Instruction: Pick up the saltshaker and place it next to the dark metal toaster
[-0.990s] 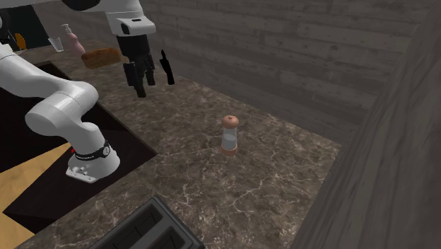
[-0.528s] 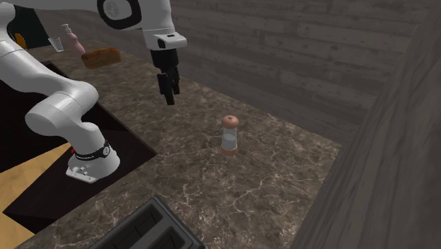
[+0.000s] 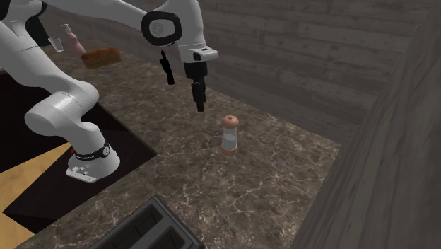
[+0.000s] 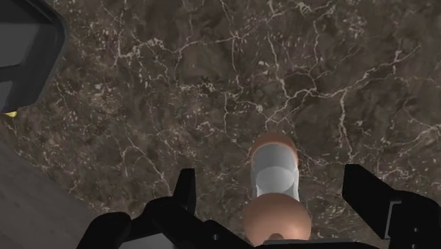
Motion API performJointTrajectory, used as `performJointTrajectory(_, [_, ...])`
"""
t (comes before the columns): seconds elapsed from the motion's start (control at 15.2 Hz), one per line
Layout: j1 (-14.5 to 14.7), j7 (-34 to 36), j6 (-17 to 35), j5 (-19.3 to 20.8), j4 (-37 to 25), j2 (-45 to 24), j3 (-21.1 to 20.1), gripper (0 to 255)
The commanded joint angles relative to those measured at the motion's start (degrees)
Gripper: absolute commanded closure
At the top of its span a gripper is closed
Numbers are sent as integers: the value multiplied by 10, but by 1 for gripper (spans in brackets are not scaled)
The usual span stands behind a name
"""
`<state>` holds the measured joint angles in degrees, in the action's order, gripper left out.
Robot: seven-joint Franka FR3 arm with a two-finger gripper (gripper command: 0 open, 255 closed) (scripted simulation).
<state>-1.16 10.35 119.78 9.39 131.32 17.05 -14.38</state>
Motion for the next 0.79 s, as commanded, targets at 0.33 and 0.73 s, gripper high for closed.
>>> performJointTrajectory(0.33, [-9, 95, 51, 100, -97, -159, -38, 0])
performJointTrajectory(0.73, [-9, 118, 80, 130, -105, -200, -35, 0])
